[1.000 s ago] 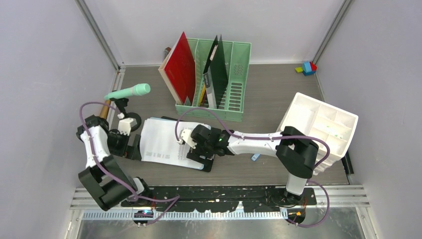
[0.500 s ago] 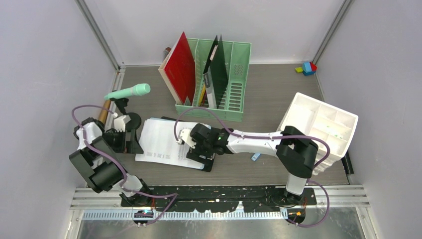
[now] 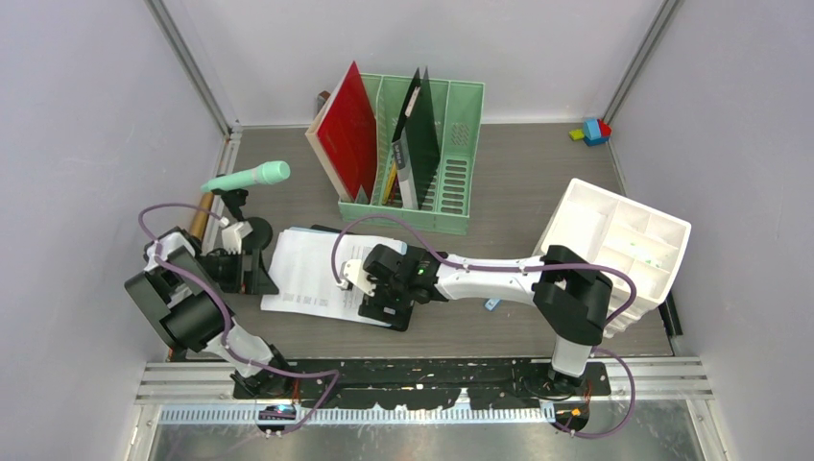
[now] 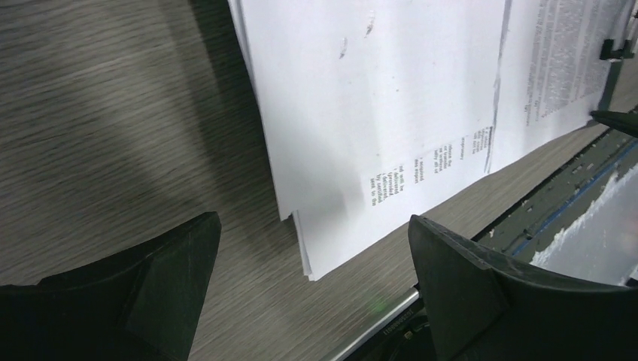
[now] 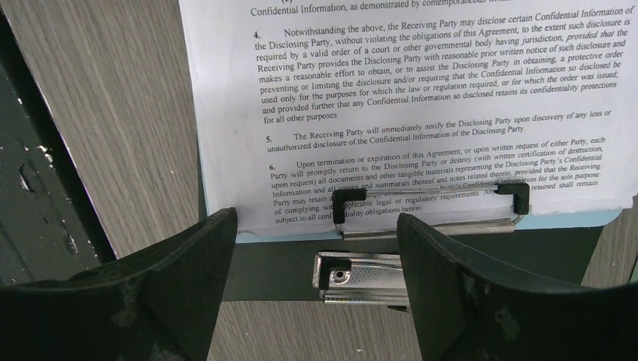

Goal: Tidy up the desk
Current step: Pick up the folder from the center of the board.

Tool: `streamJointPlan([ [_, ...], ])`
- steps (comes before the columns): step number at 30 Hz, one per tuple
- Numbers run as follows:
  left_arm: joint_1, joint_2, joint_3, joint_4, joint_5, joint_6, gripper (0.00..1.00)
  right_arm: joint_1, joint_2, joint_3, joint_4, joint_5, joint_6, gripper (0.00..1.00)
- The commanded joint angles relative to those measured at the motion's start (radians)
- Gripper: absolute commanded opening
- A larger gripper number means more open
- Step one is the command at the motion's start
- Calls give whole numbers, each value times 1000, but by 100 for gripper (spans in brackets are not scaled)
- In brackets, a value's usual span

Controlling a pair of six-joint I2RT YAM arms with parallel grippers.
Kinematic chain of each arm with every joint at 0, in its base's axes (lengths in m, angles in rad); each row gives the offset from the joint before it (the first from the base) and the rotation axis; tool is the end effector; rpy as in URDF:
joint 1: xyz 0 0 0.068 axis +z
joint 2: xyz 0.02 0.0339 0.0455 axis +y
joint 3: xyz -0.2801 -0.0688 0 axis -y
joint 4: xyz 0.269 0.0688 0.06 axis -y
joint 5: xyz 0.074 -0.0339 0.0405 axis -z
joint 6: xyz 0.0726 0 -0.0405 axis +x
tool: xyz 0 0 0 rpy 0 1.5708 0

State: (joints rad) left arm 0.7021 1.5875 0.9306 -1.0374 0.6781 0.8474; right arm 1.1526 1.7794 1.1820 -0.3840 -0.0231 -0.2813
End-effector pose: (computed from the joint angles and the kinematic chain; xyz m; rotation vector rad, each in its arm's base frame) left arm 0.2266 0.1320 0.1473 0.1344 2.6417 -0.7808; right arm 0.1673 0.3805 0.1640 -1.7111 1.9491 0.3594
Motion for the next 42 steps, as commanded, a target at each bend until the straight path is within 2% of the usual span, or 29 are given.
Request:
streamJointPlan([
  [1, 7, 27, 20, -102, 115, 175, 100, 7, -24, 31, 7, -18, -25, 84],
  [2, 7, 40, 28, -123, 128, 199, 99, 7, -24, 30, 7, -18, -26, 83],
  [5, 10, 87, 64, -183, 142, 235, 90, 7, -27, 27, 6, -18, -29, 83],
  [14, 71, 155, 167, -325, 180, 278, 49, 7, -30, 23, 6, -18, -39, 83],
  [17, 74, 136, 161, -363, 193, 333, 43, 7, -27, 23, 5, -18, -40, 83],
  [21, 74, 92, 135, -364, 200, 367, 45, 7, -24, 24, 5, -14, -44, 83],
  [27, 74, 59, 99, -201, 148, 232, 64, 8, -18, 26, 1, -12, -46, 83],
  [33, 74, 22, 46, -67, 102, 166, 77, 9, -12, 26, -2, -12, -51, 82],
  [42, 61, 134, 15, -88, 95, 251, 82, 9, -2, 28, -5, -10, -57, 82],
])
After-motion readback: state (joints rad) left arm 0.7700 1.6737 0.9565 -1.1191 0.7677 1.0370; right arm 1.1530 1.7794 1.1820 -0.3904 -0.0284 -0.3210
